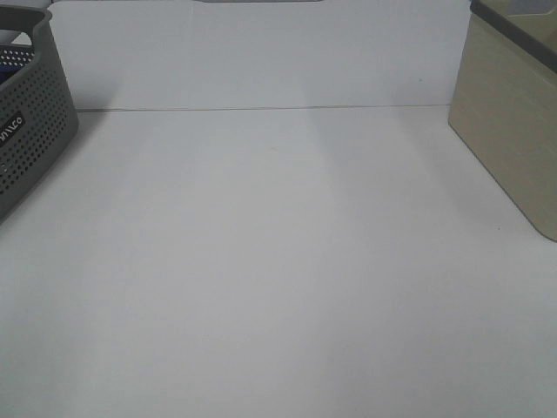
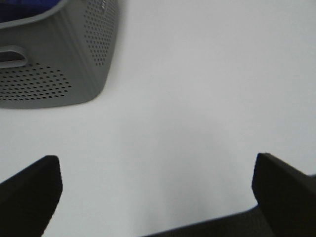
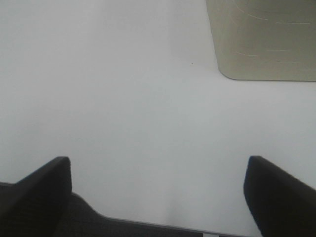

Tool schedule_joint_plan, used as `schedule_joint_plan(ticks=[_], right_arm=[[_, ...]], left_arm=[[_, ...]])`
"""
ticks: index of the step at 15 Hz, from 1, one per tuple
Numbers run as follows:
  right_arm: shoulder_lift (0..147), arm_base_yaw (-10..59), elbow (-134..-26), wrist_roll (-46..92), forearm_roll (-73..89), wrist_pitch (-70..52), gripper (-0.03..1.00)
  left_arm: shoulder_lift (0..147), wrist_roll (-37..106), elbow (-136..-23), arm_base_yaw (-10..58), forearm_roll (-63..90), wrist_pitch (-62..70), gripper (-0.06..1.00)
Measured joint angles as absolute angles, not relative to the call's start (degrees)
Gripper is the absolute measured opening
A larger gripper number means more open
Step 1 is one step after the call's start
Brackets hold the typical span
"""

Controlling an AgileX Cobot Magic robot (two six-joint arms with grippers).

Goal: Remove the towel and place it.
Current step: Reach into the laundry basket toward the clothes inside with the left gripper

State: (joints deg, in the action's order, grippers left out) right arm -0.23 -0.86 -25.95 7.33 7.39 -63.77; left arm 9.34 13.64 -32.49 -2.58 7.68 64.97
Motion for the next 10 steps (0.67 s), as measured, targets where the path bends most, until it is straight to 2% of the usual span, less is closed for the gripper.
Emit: schedule_joint_plan(ticks=[10], right_arm=[[-0.23, -0.86, -25.95, 7.33, 7.39, -63.77, 0.91]], left_arm=[[30.42, 26.36, -44.29, -2.58, -1.49, 69.73, 0.99]])
